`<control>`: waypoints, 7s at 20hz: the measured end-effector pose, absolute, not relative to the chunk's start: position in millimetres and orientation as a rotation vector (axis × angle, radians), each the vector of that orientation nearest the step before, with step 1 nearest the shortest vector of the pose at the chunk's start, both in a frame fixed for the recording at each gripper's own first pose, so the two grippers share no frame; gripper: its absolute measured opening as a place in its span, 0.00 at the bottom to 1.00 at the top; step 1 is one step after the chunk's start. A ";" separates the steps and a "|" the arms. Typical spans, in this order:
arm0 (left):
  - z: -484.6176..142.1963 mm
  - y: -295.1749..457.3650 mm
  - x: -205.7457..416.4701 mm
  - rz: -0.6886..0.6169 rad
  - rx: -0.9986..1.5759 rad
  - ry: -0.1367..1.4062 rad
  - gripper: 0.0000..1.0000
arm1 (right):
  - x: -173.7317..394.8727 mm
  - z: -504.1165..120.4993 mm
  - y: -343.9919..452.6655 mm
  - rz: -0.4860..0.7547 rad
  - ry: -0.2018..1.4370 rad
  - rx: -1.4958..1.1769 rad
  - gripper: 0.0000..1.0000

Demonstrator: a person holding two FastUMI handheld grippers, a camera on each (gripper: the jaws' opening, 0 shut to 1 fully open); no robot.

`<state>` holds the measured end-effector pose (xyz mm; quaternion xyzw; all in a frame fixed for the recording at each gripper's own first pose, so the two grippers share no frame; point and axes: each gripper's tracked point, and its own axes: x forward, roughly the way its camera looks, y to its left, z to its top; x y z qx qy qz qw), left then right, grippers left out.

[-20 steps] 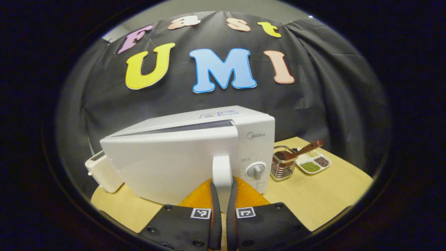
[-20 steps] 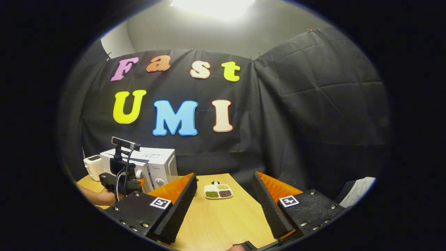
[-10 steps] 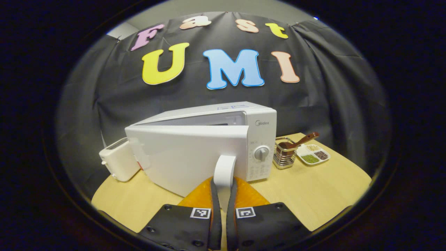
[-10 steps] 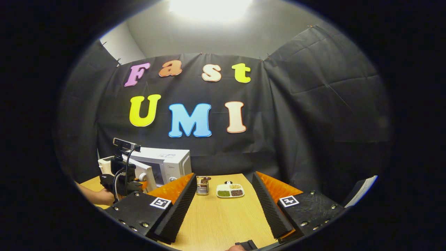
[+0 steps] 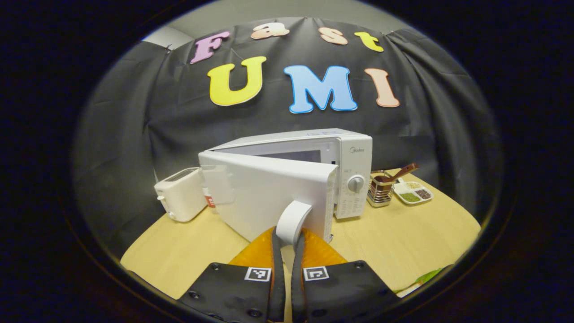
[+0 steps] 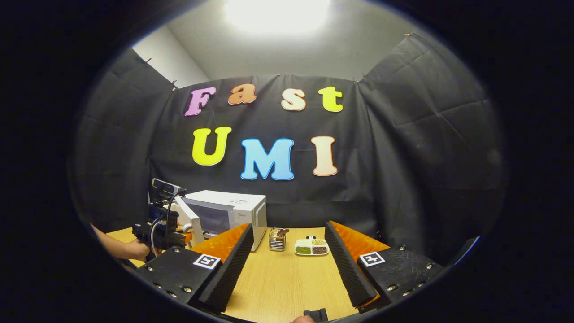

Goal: Open the microwave oven with the left hand, put the food in, and close the microwave oven.

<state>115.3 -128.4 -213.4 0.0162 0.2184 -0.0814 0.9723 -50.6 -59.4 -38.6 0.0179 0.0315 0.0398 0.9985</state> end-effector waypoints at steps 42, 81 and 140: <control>-231.4 125.5 40.5 -0.096 -0.092 0.479 0.34 | -1.5 -24.5 150.1 0.120 0.063 0.015 0.97; 15.1 139.5 -70.7 0.254 0.002 0.059 0.95 | -61.5 -298.7 133.8 0.485 1.149 0.514 0.63; -90.1 367.9 62.0 0.332 -0.004 0.201 0.94 | 327.3 -264.5 358.0 0.158 0.491 0.801 0.40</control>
